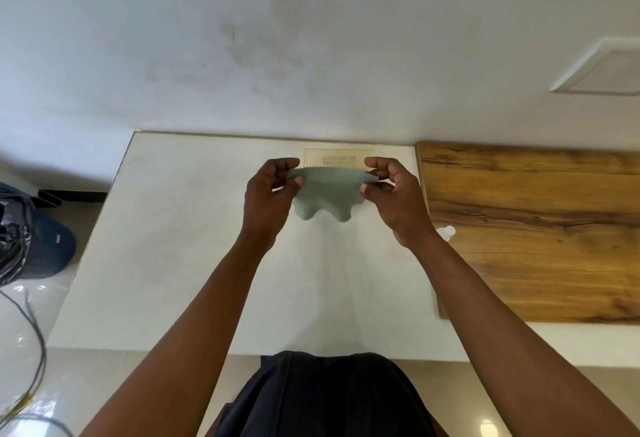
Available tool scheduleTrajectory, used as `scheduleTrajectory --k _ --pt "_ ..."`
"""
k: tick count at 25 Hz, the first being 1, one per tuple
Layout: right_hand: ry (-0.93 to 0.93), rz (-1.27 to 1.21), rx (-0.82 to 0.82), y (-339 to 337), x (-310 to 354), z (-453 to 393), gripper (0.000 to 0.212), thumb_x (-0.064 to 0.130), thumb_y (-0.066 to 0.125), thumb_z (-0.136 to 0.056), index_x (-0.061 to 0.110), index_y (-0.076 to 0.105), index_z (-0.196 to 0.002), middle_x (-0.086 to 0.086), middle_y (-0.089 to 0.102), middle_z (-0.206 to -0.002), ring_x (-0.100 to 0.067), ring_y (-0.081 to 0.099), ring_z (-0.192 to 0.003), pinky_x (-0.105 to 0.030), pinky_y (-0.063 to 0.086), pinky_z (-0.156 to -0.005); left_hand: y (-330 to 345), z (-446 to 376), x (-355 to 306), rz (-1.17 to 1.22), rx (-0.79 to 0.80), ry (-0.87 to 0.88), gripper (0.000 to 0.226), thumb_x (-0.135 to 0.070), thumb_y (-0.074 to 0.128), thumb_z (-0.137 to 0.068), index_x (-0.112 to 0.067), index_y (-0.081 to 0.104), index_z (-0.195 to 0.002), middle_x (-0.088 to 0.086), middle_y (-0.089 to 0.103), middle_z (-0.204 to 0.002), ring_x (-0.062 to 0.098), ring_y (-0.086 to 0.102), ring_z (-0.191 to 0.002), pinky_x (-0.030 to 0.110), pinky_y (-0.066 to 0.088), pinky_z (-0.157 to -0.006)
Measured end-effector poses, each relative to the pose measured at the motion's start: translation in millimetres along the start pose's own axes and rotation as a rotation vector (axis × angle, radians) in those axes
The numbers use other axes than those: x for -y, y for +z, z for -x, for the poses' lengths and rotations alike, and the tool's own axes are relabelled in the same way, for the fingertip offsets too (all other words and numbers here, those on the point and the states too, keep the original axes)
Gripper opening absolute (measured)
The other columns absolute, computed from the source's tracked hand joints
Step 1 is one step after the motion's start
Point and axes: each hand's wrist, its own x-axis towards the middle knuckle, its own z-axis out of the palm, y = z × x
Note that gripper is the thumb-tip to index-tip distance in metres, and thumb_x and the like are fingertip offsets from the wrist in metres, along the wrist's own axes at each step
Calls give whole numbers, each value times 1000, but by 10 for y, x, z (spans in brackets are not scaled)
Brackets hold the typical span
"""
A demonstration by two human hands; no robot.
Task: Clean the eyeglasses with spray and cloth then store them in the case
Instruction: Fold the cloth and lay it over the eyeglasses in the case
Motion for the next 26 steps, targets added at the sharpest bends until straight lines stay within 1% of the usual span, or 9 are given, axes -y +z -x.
scheduleTrajectory --k 2,4,5,8,10,13,15,20,26 --pt "-51 -6 -1 -6 -22 78 44 -6 60 -79 31 57 -103 13 62 -98 -11 62 -88 -16 47 -77 -16 68 15 33 -5 23 31 -2 63 -83 -31 63 -94 -10 65 -87 0 59 -79 15 49 -75" --pt "-56 41 21 5 -153 233 45 -6 61 -78 30 59 -105 3 65 -104 -10 63 -91 -10 48 -75 -48 219 143 -22 13 16 31 -4 66 -81 -32 64 -94 -8 67 -89 6 60 -83 21 50 -79" --pt "-56 92 41 10 -248 324 43 -5 61 -77 24 60 -109 1 65 -105 -11 63 -93 -8 48 -75 -65 313 235 -90 30 17 30 -4 67 -81 -31 64 -94 -7 68 -90 6 60 -83 21 49 -79" --pt "-70 307 152 22 -575 608 37 -6 62 -78 6 60 -114 -6 62 -104 -21 62 -96 -4 46 -77 -126 618 531 -334 108 35 27 -3 70 -78 -23 66 -95 -5 68 -89 -7 58 -77 8 41 -70" --pt "-58 485 237 9 -774 761 36 -3 59 -81 4 60 -116 -11 62 -102 -25 61 -96 -10 43 -78 -153 779 689 -443 197 28 25 0 70 -77 -17 68 -94 -2 68 -91 -3 58 -80 4 37 -70" --pt "-51 762 323 -10 -981 905 35 9 55 -86 11 58 -121 -10 60 -104 -25 53 -101 -25 40 -84 -175 929 833 -583 284 46 17 0 68 -79 -11 70 -90 1 67 -90 13 58 -84 3 35 -73" --pt "-72 867 336 -12 -1020 958 27 15 55 -86 15 62 -113 -6 61 -102 -24 51 -101 -34 40 -83 -186 981 863 -626 283 67 13 2 66 -78 -9 69 -85 -2 62 -84 15 55 -80 3 34 -70" --pt "-137 873 334 -43 -1006 1023 8 15 61 -82 13 64 -89 -2 62 -92 -25 52 -90 -36 40 -76 -251 1029 901 -689 317 104 13 7 62 -77 -6 65 -78 1 60 -79 18 52 -78 9 33 -66" --pt "-210 766 409 -112 -1024 1039 13 4 58 -82 10 66 -90 0 66 -96 -19 49 -94 -22 39 -78 -368 1007 957 -726 358 127 23 12 57 -76 -5 67 -88 5 64 -87 21 55 -85 20 39 -73"
